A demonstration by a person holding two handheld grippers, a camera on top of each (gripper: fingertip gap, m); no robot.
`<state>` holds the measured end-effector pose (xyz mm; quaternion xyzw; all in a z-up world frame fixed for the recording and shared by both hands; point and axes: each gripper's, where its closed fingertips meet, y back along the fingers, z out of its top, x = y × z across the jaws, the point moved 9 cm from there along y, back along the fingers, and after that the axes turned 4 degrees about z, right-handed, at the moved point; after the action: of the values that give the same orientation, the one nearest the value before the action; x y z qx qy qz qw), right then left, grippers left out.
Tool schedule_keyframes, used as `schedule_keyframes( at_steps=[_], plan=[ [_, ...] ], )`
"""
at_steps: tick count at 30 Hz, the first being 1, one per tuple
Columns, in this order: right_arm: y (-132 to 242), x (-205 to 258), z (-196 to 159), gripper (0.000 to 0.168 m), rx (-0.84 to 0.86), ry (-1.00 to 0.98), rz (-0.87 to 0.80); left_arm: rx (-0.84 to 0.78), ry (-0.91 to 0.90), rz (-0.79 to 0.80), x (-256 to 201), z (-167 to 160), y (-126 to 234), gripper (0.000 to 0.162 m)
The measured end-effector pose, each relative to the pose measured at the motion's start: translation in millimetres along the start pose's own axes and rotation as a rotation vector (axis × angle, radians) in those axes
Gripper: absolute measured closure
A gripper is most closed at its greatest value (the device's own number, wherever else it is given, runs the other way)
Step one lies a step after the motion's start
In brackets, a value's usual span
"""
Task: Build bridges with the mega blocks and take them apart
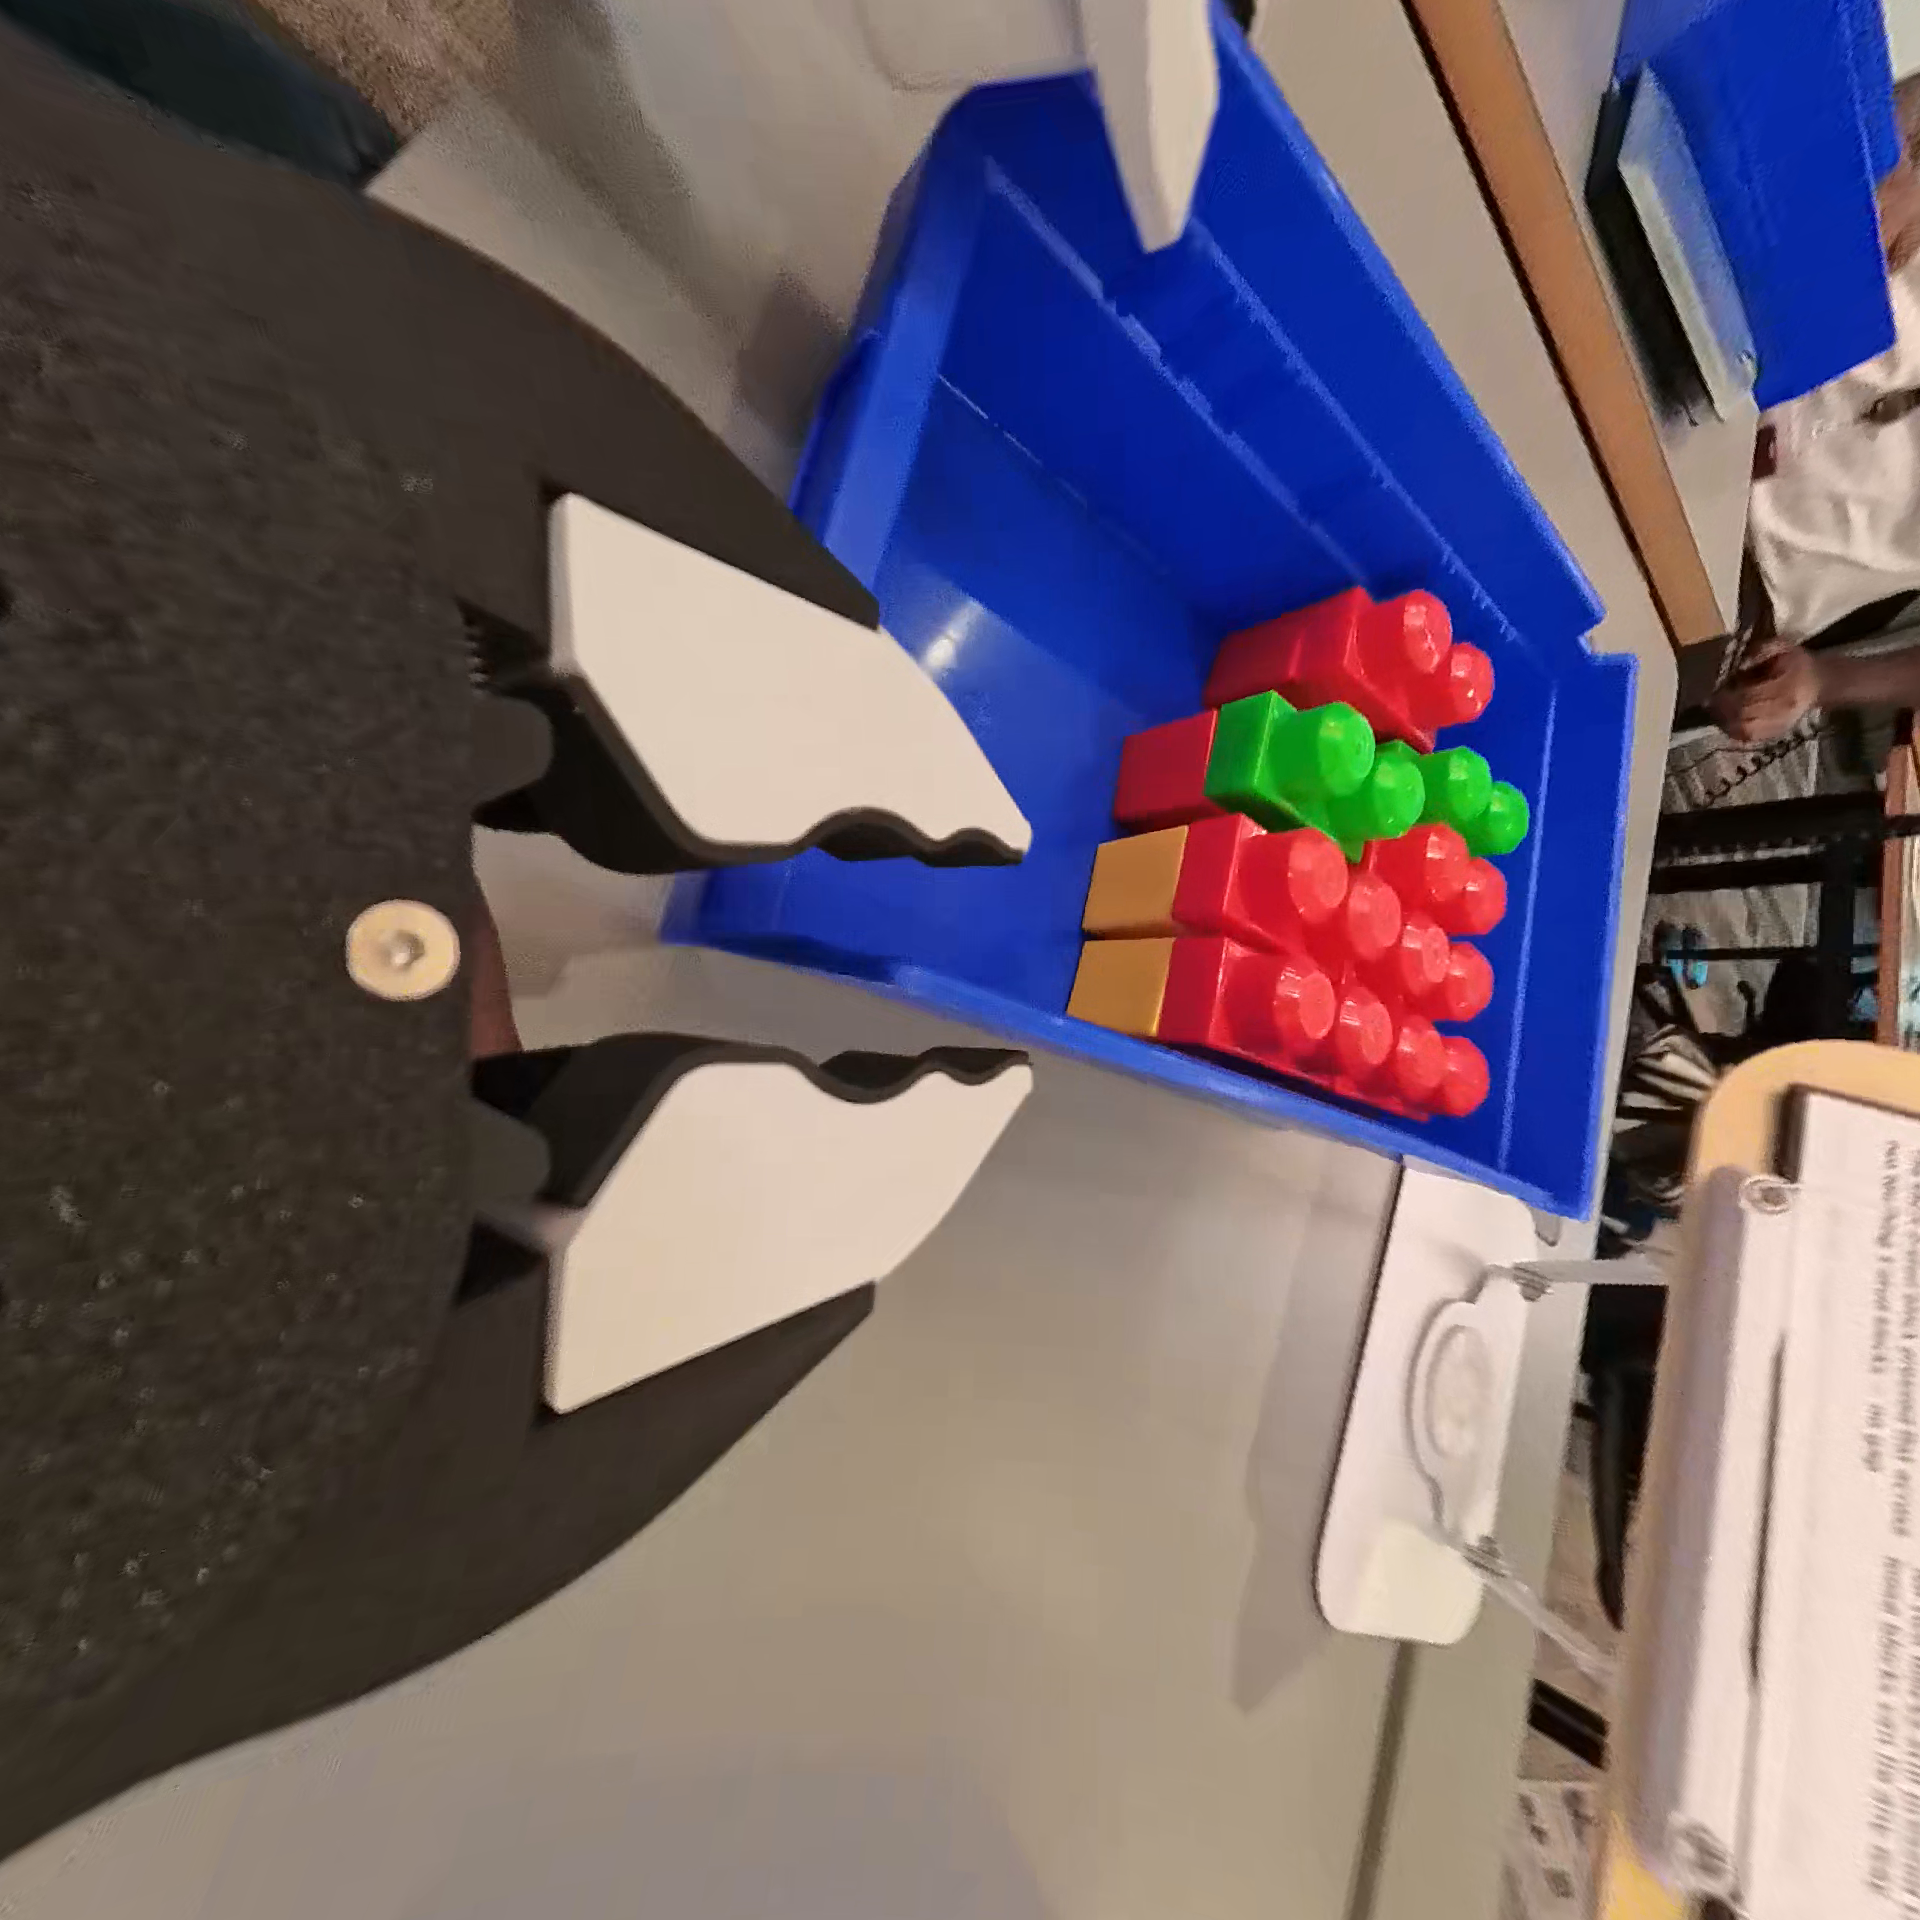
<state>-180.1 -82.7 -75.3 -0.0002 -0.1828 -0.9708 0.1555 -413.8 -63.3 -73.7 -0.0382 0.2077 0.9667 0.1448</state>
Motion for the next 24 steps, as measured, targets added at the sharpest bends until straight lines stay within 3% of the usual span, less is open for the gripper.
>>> schedule_keyframes(
  at_steps=[1,7,14,24],
  plan=[
    [-6.1,0.4,-2.5,0.136,0.005,-0.026,0.003,0.013,-0.005,0.005,-1.7,-1.6,-4.5,0.103],
    [-18.3,-0.9,-7.0,0.157,-0.046,-0.126,-0.098,0.015,-0.068,0.157,-5.5,-1.4,-19.6,0.157],
    [-23.2,16.0,6.7,0.165,-0.106,-0.237,-0.186,0.02,-0.064,0.178,5.5,11.5,-20.7,0.158],
    [-79.9,115.6,51.1,0.164,-0.18,-0.214,-0.22,-0.095,-0.086,0.181,115.7,71.4,-21.8,0.159]
  ],
)
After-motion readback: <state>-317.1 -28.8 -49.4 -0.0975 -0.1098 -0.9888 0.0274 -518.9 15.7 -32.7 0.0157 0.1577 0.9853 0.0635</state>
